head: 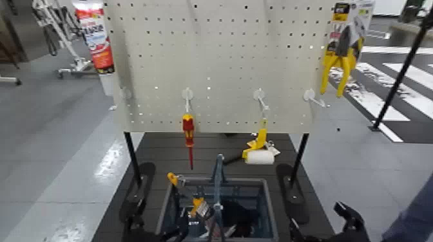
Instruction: Put the red colored gloves into the crate.
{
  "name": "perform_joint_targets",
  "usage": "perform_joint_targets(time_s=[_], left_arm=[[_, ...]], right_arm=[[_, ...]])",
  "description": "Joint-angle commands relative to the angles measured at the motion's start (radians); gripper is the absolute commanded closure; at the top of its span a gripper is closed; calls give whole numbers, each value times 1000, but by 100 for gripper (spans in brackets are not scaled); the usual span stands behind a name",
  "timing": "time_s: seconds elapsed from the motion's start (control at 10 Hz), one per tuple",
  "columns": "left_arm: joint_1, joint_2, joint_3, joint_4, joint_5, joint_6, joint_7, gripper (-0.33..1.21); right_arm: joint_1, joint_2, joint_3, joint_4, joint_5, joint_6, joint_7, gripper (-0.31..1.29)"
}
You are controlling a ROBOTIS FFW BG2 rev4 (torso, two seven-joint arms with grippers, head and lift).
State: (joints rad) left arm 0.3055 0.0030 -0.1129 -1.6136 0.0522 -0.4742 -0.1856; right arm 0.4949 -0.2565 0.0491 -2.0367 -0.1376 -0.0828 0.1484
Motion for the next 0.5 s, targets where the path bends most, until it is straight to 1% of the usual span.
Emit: perform_joint_targets(time_s=[0.1, 0.5], left_arm=[[1, -84, 1, 0, 0, 0, 0, 17], [1, -84, -1, 1, 0, 0, 0, 17]], right_arm=[[8, 10, 0, 1, 10, -8, -7, 1], [8, 6, 5, 1, 16, -14, -17, 1]])
